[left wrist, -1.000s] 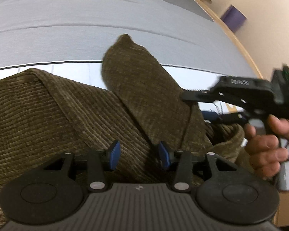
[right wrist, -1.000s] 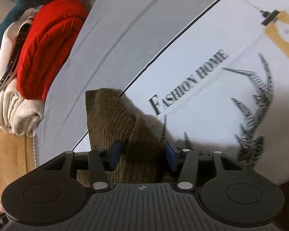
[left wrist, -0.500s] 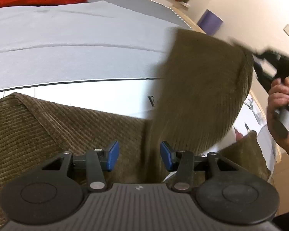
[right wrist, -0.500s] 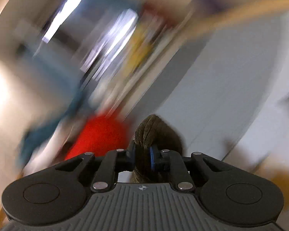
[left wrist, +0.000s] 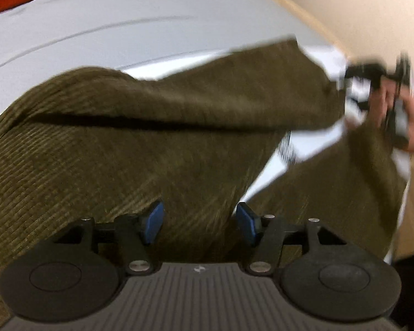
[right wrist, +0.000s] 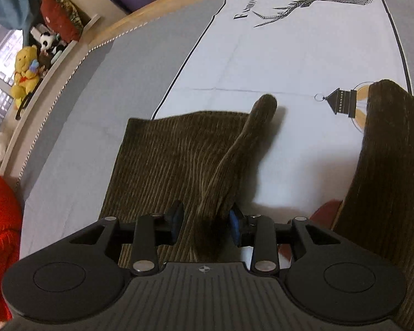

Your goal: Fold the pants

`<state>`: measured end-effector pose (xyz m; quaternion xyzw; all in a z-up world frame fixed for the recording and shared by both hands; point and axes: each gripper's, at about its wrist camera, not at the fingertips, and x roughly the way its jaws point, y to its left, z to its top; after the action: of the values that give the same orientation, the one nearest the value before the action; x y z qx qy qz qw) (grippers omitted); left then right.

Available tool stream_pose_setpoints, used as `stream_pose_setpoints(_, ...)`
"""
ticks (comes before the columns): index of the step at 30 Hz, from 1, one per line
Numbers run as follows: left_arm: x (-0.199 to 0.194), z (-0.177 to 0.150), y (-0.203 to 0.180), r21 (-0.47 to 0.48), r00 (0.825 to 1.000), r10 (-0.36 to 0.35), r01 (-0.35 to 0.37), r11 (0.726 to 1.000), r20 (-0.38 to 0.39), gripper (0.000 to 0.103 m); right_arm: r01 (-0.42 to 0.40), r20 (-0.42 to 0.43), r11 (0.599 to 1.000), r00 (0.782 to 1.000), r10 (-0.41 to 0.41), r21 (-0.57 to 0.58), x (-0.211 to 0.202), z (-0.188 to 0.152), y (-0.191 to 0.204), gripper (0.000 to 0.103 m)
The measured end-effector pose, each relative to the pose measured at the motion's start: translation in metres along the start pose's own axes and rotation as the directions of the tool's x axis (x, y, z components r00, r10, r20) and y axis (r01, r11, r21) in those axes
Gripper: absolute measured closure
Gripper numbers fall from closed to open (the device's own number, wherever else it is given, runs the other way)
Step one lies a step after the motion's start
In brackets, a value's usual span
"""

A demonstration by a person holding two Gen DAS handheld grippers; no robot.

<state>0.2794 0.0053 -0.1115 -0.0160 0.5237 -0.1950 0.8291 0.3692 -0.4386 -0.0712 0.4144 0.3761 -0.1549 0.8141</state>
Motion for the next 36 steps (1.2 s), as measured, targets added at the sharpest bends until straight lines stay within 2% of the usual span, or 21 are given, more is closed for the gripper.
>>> stream_pose_setpoints(2, 0.007, -0.004, -0.006, 0.048, 0.999, 0.04, -0.039, 0.998, -0.018, 0.044, -0.013, -0.004, 1.0, 1.0, 0.013, -0.009, 0.004, 0.003, 0.001, 0.07)
stream_pose_setpoints(3, 0.008, -0.005, -0.007, 0.066, 0.998, 0.059, -0.057, 0.996, -0.023, 0.055, -0.014, -0.002, 1.0, 1.0, 0.014, -0.024, 0.006, 0.004, -0.001, 0.079)
stream_pose_setpoints(4, 0.008, -0.006, -0.008, 0.084, 0.996, 0.081, -0.078, 0.993, -0.028, 0.074, -0.015, 0.007, 0.999, 1.0, 0.015, -0.041, 0.007, 0.004, 0.006, 0.094)
stream_pose_setpoints(6, 0.007, -0.003, -0.01, 0.118, 0.995, 0.097, -0.093, 0.989, -0.035, 0.095, -0.047, 0.074, 0.996, 0.996, 0.053, -0.082, -0.004, 0.007, 0.014, 0.096)
stream_pose_setpoints(9, -0.005, 0.001, -0.002, 0.124, 0.994, 0.112, -0.108, 0.986, -0.019, 0.096, -0.077, 0.241, 0.988, 0.965, 0.108, -0.136, -0.035, 0.018, 0.024, 0.097)
stream_pose_setpoints(10, -0.01, 0.002, 0.0, 0.132, 0.995, 0.102, -0.099, 0.986, -0.015, 0.096, -0.045, 0.279, 0.989, 0.957, 0.084, -0.144, -0.041, 0.021, 0.025, 0.097)
stream_pose_setpoints(11, -0.015, 0.003, 0.002, 0.134, 0.997, 0.072, -0.069, 0.989, -0.019, 0.096, 0.039, 0.29, 0.988, 0.957, 0.005, -0.147, -0.04, 0.024, 0.025, 0.097)
stream_pose_setpoints(13, -0.021, 0.002, 0.003, 0.19, 0.998, 0.008, 0.006, 0.982, -0.069, 0.096, 0.219, 0.205, 0.965, 0.961, -0.188, -0.142, -0.018, 0.026, 0.016, 0.094)
stream_pose_setpoints(15, -0.023, -0.007, 0.001, 0.276, 0.992, -0.015, 0.049, 0.96, -0.125, 0.094, 0.324, 0.093, 0.943, 0.944, -0.317, -0.074, 0.0, 0.024, -0.003, 0.089)
stream_pose_setpoints(17, -0.025, -0.012, 0.006, 0.273, 0.989, -0.035, 0.073, 0.959, -0.143, 0.088, 0.394, 0.111, 0.919, 0.914, -0.39, -0.015, -0.008, 0.022, -0.008, 0.087)
stream_pose_setpoints(18, -0.029, -0.012, 0.011, 0.246, 0.991, -0.058, 0.086, 0.965, -0.121, 0.081, 0.425, 0.162, 0.905, 0.895, -0.417, -0.018, -0.016, 0.022, -0.002, 0.087)
stream_pose_setpoints(19, -0.032, -0.008, 0.015, 0.211, 0.992, -0.085, 0.103, 0.972, -0.094, 0.068, 0.444, 0.219, 0.896, 0.877, -0.428, -0.028, -0.026, 0.02, 0.007, 0.085)
stream_pose_setpoints(21, -0.045, -0.003, 0.032, 0.112, 0.989, -0.148, 0.148, 0.983, -0.016, 0.053, 0.418, 0.326, 0.907, 0.867, -0.378, -0.06, -0.044, 0.015, 0.03, 0.068)
stream_pose_setpoints(23, -0.057, 0.003, 0.049, 0.008, 0.983, -0.171, 0.171, 0.985, 0.071, 0.052, 0.337, 0.39, 0.93, 0.884, -0.258, -0.147, -0.055, 0.003, 0.055, 0.058)
stream_pose_setpoints(24, -0.062, 0.006, 0.059, -0.055, 0.982, -0.153, 0.16, 0.986, 0.114, 0.05, 0.268, 0.373, 0.938, 0.912, -0.173, -0.22, -0.054, -0.005, 0.066, 0.058)
stream_pose_setpoints(26, -0.066, 0.007, 0.074, -0.149, 0.983, -0.097, 0.12, 0.981, 0.155, 0.05, 0.076, 0.217, 0.914, 0.976, 0.014, -0.398, -0.035, -0.024, 0.097, 0.06)
stream_pose_setpoints(28, -0.065, 0.008, 0.085, -0.204, 0.987, -0.023, 0.056, 0.977, 0.161, 0.05, -0.078, 0.015, 0.843, 0.995, 0.102, -0.532, -0.008, -0.053, 0.122, 0.061)
stream_pose_setpoints(29, -0.064, 0.008, 0.089, -0.228, 0.987, 0.009, 0.029, 0.973, 0.161, 0.05, -0.119, -0.058, 0.793, 0.993, 0.106, -0.597, 0.005, -0.071, 0.133, 0.063)
stream_pose_setpoints(32, -0.064, 0.005, 0.097, -0.278, 0.987, 0.071, -0.028, 0.96, 0.147, 0.05, -0.082, -0.108, 0.674, 0.994, 0.003, -0.734, 0.042, -0.114, 0.149, 0.066)
stream_pose_setpoints(33, -0.065, 0.004, 0.101, -0.291, 0.985, 0.1, -0.056, 0.955, 0.139, 0.049, -0.05, -0.11, 0.666, 0.993, -0.049, -0.744, 0.057, -0.12, 0.15, 0.068)
stream_pose_setpoints(36, -0.065, 0.002, 0.112, -0.339, 0.971, 0.218, -0.173, 0.925, 0.1, 0.049, 0.021, -0.007, 0.624, 0.999, -0.043, -0.781, 0.071, -0.126, 0.163, 0.07)
